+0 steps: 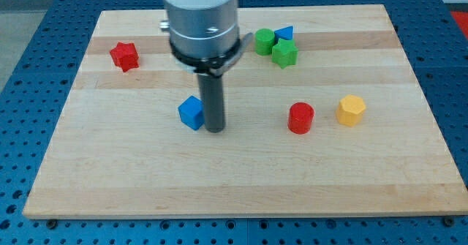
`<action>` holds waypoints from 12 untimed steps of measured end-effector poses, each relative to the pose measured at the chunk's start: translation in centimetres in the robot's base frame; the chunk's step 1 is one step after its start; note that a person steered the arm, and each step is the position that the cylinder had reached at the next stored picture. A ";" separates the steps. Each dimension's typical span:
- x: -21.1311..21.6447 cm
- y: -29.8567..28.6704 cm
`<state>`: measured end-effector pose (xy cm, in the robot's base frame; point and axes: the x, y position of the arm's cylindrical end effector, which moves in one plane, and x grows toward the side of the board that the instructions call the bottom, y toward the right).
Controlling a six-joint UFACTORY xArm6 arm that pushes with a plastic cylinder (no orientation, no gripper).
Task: Slide the blue cube to the left of the green star
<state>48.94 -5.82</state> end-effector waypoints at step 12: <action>-3.7 0.1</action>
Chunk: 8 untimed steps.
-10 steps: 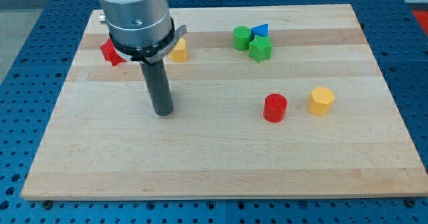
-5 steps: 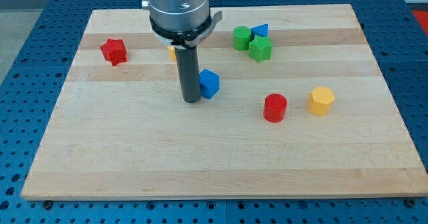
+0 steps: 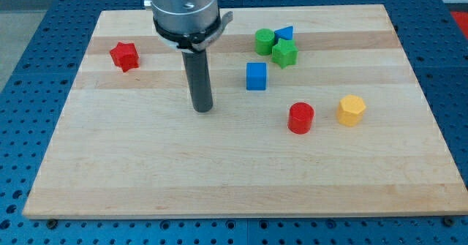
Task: Slide the blue cube to the left of the green star
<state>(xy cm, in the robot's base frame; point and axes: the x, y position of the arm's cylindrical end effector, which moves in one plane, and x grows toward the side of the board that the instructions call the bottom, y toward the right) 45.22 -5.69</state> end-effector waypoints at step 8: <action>-7.8 3.3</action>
